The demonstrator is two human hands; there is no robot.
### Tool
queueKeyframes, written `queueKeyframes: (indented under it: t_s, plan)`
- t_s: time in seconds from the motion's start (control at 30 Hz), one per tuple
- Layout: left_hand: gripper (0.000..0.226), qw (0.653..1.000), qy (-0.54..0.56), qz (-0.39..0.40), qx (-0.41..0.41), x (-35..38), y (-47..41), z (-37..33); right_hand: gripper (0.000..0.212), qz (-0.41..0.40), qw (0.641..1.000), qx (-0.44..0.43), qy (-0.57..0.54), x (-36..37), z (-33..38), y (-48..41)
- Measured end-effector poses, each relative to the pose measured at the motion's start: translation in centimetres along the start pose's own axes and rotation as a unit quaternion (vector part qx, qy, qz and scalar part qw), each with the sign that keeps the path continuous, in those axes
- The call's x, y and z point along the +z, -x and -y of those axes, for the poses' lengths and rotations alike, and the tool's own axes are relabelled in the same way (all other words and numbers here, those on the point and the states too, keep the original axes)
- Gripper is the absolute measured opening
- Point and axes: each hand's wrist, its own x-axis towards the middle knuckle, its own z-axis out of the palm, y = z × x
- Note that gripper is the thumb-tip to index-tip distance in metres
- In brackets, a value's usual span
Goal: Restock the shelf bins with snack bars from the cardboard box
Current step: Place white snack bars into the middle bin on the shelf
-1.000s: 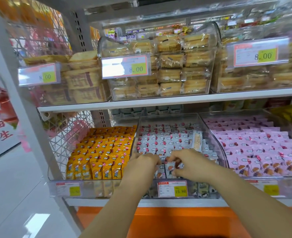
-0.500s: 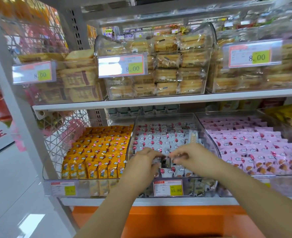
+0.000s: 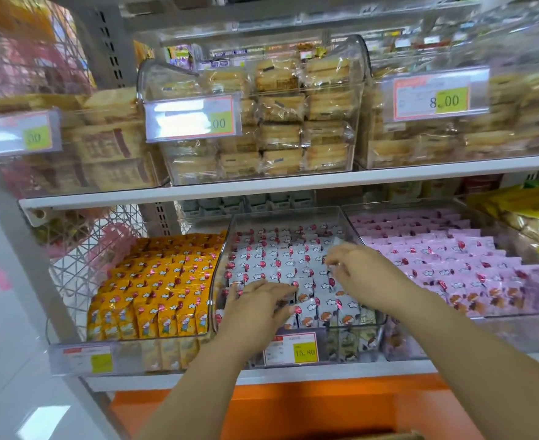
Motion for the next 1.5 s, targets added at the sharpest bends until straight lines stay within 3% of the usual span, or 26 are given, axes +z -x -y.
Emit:
queueKeyframes:
  t_s: [0.17, 0.27, 0.33, 0.43, 0.7, 0.97, 1.13, 1.43, 1.5]
  plan:
    - [0.03, 0.992, 0.054, -0.11, 0.016, -0.5, -0.1, -0.6, 0.019, -0.158, 0.978, 0.024, -0.132, -2.7, -0.3, 1.6]
    - [0.02, 0.987, 0.094, -0.123, 0.046, -1.6, -0.3, -1.9, 0.025, -0.19, 0.971, -0.007, -0.144, -4.1, -0.7, 2.9]
    - [0.014, 0.988, 0.117, -0.089, 0.052, -2.1, -0.3, -2.8, 0.026, -0.187, 0.973, -0.021, -0.134, -4.8, -0.9, 3.7]
    - [0.015, 0.99, 0.136, 0.024, 0.036, -2.0, 0.0, -3.8, 0.04, -0.169, 0.977, -0.003, -0.128, -5.4, -1.4, 4.9]
    - [0.033, 0.989, 0.031, 0.146, -0.003, -1.5, 0.2, -3.6, 0.021, -0.097, 0.975, 0.016, -0.201, -6.1, -3.2, 7.3]
    - [0.037, 0.986, 0.081, 0.144, -0.029, -1.4, 1.3, -2.9, 0.011, -0.073, 0.971, 0.017, -0.229, -5.6, -2.6, 6.5]
    - [0.036, 0.991, -0.028, 0.115, -0.065, -2.6, 1.0, -2.0, 0.035, -0.066, 0.97, 0.032, -0.23, -6.5, -3.4, 5.8]
    - [0.035, 0.992, -0.035, 0.089, -0.087, -2.0, 1.0, -1.6, 0.038, -0.048, 0.991, 0.043, -0.119, -6.8, -3.2, 6.2]
    - [0.033, 0.993, -0.038, 0.077, -0.085, -1.9, 1.0, -1.5, 0.036, -0.052, 0.988, 0.026, -0.141, -6.7, -3.2, 6.2]
